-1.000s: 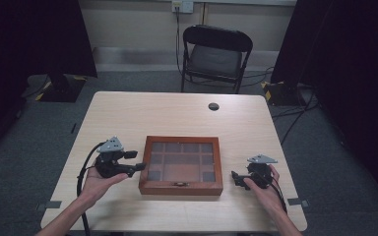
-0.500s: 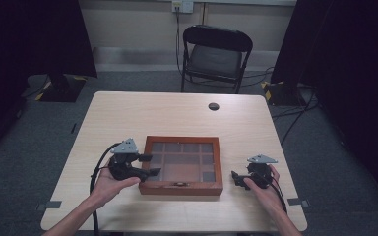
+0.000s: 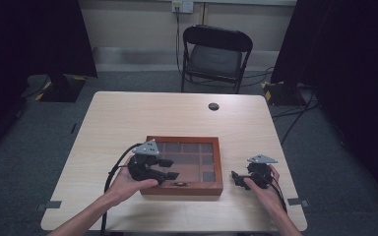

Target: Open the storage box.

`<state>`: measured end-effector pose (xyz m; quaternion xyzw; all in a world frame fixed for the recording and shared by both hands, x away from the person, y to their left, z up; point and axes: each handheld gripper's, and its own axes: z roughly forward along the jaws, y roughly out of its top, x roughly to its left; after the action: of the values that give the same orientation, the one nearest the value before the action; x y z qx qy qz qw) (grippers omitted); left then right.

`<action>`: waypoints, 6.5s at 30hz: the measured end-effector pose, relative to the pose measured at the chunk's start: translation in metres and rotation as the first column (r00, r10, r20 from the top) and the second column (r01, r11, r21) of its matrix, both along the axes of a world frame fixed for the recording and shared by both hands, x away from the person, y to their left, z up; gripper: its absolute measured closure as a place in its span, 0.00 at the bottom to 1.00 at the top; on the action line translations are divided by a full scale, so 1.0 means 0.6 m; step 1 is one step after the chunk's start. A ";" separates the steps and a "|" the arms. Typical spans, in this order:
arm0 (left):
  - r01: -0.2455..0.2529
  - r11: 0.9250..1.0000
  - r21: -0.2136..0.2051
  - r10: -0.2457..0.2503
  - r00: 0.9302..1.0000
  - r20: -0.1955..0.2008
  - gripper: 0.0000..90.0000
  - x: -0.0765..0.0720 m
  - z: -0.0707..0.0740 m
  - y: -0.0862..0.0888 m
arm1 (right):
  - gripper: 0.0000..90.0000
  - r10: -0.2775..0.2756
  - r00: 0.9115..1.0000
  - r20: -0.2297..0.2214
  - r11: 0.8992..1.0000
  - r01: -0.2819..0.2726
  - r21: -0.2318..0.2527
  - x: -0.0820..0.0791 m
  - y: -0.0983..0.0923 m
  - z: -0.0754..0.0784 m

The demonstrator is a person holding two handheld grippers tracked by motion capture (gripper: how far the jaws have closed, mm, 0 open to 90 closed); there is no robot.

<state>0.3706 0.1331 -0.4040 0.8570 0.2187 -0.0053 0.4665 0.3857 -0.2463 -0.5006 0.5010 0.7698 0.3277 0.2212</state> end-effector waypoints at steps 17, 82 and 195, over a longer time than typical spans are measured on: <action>0.088 0.996 0.026 -0.085 0.993 -0.075 0.80 0.007 -0.050 -0.025 | 0.09 0.002 1.000 0.000 1.000 -0.002 0.001 0.000 0.000 0.000; 0.091 0.996 0.005 -0.090 0.991 -0.096 0.90 0.013 -0.027 -0.017 | 0.09 0.004 1.000 0.000 1.000 -0.004 0.001 0.001 0.000 0.000; 0.004 0.996 -0.084 -0.009 0.998 -0.063 0.90 0.070 0.100 -0.008 | 0.07 0.006 1.000 -0.005 1.000 -0.006 0.001 0.004 0.001 0.000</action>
<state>0.4126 0.1283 -0.3439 0.8367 0.2302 -0.0429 0.4950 0.3880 -0.2460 -0.5006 0.4996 0.7718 0.3272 0.2181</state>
